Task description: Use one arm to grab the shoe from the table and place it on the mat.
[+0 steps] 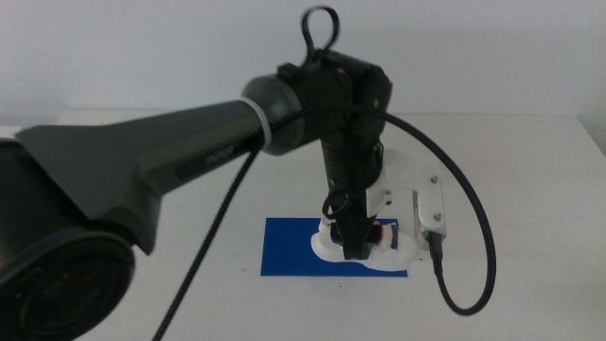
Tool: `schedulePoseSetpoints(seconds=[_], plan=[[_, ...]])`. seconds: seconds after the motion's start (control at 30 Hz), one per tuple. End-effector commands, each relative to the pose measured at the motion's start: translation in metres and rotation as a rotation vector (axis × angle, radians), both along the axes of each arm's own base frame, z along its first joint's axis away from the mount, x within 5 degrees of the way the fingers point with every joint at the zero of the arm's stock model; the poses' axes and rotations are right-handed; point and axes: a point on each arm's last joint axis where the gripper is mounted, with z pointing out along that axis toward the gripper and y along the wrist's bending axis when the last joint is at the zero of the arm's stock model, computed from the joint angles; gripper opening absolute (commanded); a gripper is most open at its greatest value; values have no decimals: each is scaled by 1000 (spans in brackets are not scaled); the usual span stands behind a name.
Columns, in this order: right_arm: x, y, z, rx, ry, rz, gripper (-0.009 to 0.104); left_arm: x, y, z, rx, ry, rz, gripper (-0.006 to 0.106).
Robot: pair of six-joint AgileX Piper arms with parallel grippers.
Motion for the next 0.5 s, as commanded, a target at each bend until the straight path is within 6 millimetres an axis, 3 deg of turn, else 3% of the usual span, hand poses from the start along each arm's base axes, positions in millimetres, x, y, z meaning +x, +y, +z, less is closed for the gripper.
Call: schedulePoseSetpoints(seconds=[0.0, 0.2, 0.3, 0.4, 0.47], plan=[[0, 0, 0, -9, -12, 0, 79, 1, -2, -2, 14, -31, 9, 17], [0, 0, 0, -9, -12, 0, 79, 3, -1, -2, 14, -28, 108, 17], [0, 0, 0, -9, -12, 0, 79, 6, -1, -2, -16, -25, 362, 17], [0, 0, 0, -9, -12, 0, 79, 12, -2, -1, -118, 29, 929, 17], [0, 0, 0, -9, -12, 0, 79, 14, -4, 0, -222, 143, 1447, 17]])
